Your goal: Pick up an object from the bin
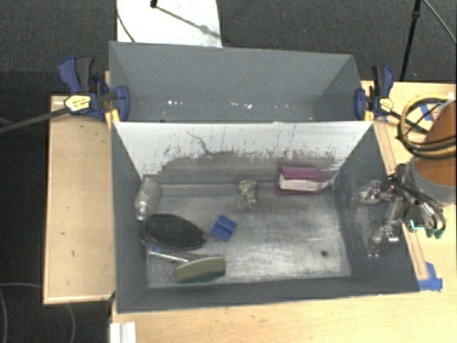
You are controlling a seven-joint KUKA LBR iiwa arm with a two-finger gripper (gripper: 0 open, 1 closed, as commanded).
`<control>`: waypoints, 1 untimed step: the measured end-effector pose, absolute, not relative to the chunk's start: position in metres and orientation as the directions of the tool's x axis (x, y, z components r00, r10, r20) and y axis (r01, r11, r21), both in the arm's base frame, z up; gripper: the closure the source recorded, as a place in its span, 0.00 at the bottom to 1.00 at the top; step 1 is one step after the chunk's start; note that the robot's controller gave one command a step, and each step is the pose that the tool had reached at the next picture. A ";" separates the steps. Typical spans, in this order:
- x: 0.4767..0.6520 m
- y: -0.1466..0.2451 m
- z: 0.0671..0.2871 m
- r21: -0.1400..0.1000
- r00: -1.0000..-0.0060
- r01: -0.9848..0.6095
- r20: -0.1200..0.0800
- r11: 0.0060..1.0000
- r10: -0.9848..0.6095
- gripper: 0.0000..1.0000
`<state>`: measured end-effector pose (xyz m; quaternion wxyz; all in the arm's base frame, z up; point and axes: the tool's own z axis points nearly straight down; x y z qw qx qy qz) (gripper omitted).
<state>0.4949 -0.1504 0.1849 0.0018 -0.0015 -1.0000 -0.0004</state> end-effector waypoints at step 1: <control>0.558 -0.078 0.157 0.004 -0.986 0.169 -0.005 0.986 0.169 0.00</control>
Offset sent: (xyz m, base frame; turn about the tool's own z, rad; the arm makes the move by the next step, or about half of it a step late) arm 0.0609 0.0685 -0.0275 0.1715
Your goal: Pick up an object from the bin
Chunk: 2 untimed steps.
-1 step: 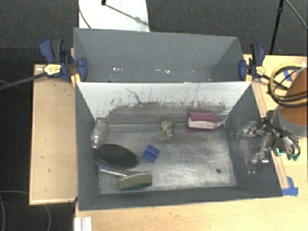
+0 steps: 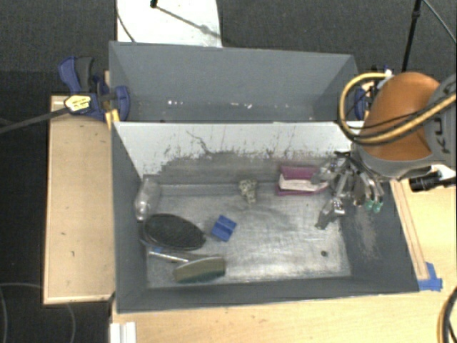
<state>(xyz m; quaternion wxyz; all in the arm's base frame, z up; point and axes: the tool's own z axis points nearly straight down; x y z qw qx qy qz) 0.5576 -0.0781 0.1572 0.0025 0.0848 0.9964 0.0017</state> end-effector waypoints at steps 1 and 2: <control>0.586 -0.028 0.143 0.004 -0.978 0.209 -0.006 0.978 0.209 0.00; 0.542 0.096 0.129 0.004 -0.991 0.133 0.001 0.991 0.133 0.00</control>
Offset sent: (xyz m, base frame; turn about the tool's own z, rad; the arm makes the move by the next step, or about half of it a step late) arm 0.0263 0.0460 -0.0138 0.0469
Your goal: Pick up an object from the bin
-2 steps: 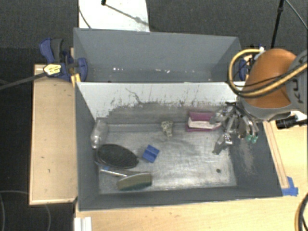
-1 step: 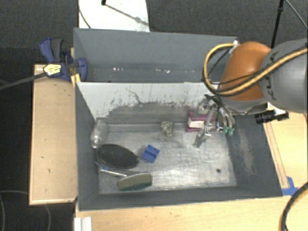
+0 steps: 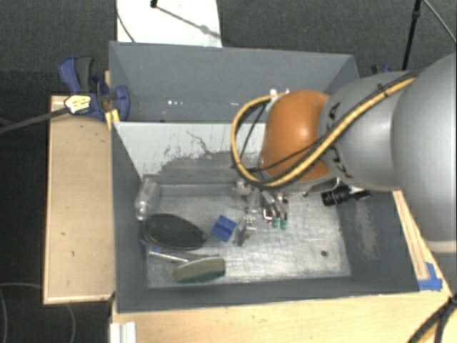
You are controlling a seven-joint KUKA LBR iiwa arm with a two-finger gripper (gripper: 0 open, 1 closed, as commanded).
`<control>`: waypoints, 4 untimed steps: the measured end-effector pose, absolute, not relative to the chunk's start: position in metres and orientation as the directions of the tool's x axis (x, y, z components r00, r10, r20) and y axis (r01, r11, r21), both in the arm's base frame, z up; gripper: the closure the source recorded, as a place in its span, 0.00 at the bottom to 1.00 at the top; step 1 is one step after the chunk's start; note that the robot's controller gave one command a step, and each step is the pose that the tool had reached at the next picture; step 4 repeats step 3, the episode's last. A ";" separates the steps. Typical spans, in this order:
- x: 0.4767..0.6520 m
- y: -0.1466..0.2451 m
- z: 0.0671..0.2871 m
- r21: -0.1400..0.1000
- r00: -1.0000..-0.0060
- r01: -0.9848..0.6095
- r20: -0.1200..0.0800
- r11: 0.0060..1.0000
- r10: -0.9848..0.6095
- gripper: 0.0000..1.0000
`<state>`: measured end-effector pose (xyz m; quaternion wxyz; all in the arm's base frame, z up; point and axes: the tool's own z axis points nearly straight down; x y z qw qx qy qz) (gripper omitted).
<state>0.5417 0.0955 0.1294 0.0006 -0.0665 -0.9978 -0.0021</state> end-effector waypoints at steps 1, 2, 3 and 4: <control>0.533 0.122 0.075 0.001 -0.999 -0.047 -0.002 0.999 -0.047 0.00; 0.535 0.121 0.077 0.001 -0.999 -0.047 -0.008 0.999 -0.047 1.00; 0.540 0.098 0.256 -0.003 -0.913 -0.408 -0.010 0.913 -0.408 1.00; 0.540 0.098 0.256 -0.003 -0.913 -0.408 -0.010 0.913 -0.408 1.00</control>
Offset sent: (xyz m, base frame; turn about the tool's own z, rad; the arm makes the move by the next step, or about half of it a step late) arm -0.0089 0.0254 -0.0550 -0.1786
